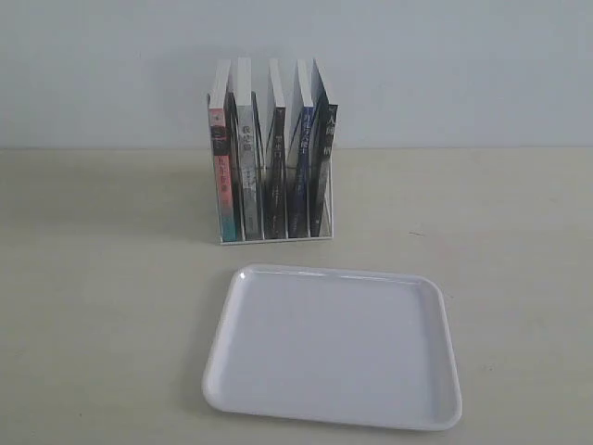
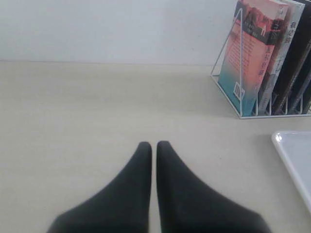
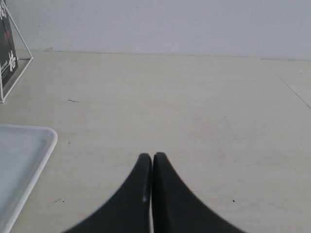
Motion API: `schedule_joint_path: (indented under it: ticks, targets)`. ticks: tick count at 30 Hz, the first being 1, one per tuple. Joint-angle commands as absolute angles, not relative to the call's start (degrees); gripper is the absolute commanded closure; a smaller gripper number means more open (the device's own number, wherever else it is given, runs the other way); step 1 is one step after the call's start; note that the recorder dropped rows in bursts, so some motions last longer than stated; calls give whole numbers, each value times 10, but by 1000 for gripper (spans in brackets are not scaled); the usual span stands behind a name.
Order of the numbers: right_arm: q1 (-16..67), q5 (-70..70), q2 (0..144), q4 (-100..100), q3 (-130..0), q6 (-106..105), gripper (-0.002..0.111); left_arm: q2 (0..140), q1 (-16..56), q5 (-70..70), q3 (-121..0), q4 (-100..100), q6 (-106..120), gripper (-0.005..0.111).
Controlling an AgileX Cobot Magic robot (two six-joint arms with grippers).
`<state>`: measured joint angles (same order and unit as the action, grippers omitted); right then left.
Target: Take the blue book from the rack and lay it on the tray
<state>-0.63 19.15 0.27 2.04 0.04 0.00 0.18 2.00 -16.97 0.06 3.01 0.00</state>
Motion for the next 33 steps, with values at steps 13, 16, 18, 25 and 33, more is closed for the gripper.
schedule_joint_path:
  ticks: [13,16,18,25,33]
  targets:
    - [-7,189,0,20,0,0,108,0,19,-167,0,32,0,103]
    - [-7,189,0,20,0,0,108,0,19,-167,0,32,0,103]
    - [-7,189,0,20,0,0,108,0,19,-167,0,32,0,103]
    - [-7,189,0,20,0,0,108,0,19,-167,0,32,0,103]
    - [-7,189,0,20,0,0,108,0,19,-167,0,32,0,103]
